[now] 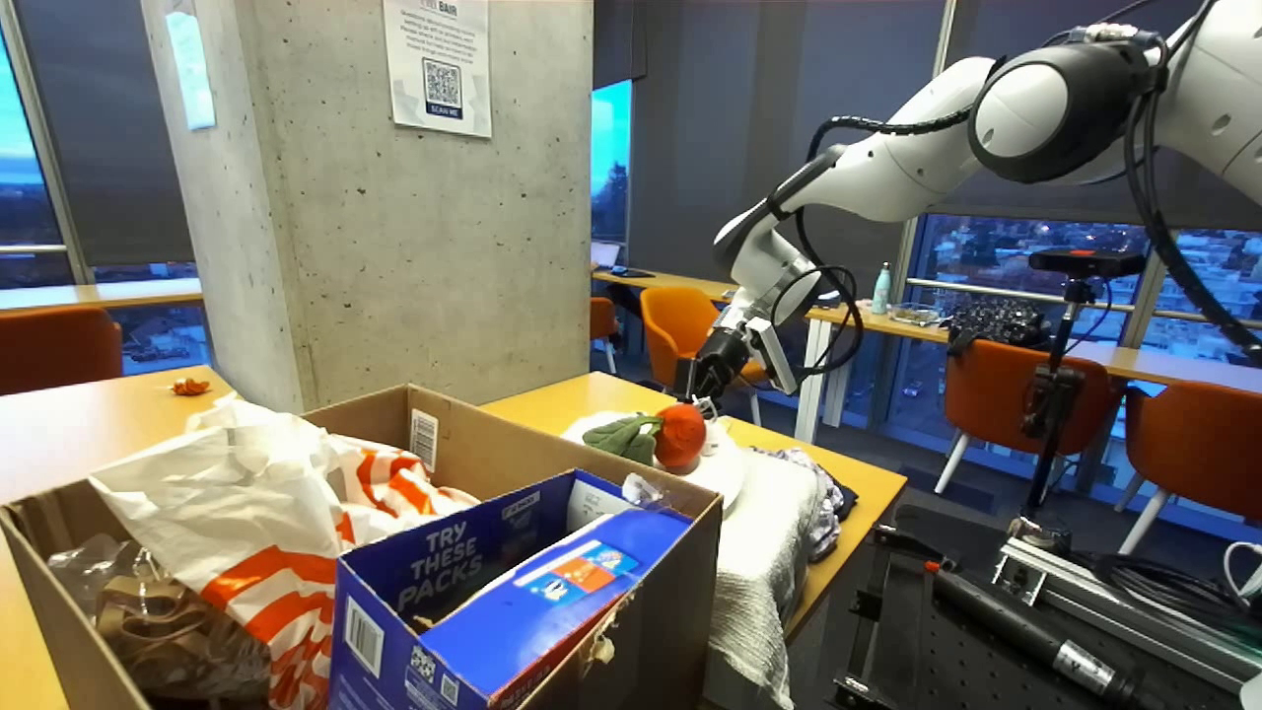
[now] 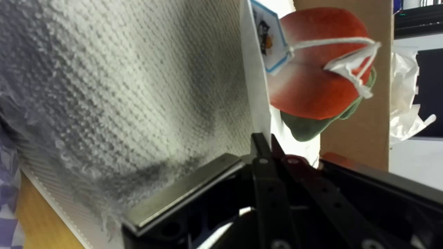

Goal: Pick up the white disposable plate and put it on the cardboard box

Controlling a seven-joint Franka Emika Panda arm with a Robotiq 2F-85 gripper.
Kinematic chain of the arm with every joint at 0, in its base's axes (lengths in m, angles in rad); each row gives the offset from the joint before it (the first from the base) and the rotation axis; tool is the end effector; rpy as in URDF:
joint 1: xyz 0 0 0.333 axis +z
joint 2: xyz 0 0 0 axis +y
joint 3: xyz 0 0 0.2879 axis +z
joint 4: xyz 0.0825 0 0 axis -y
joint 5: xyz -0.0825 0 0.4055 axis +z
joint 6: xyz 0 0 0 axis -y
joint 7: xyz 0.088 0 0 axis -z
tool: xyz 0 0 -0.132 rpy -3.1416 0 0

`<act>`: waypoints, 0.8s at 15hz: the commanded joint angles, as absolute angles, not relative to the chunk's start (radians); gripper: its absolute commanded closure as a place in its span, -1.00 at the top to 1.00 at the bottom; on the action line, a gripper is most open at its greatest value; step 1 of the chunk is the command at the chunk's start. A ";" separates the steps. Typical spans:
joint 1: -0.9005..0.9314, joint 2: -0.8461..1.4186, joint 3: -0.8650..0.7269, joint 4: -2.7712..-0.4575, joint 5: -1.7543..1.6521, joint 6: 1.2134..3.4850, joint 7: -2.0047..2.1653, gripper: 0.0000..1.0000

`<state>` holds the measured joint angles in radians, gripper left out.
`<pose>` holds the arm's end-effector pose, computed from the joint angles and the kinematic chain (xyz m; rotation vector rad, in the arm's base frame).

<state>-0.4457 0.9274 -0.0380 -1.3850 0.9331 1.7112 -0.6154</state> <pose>0.6330 -0.2216 0.1008 -2.1330 0.3240 0.0509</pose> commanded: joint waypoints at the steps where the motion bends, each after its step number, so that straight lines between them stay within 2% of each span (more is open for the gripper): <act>1: -0.489 0.955 -0.016 -1.338 0.994 1.668 -0.611 -0.99; 12: -0.493 0.964 -0.028 -1.321 1.029 1.579 -0.682 -0.99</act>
<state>-0.4738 0.9505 -0.0376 -1.3601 1.0077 1.6259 -0.6666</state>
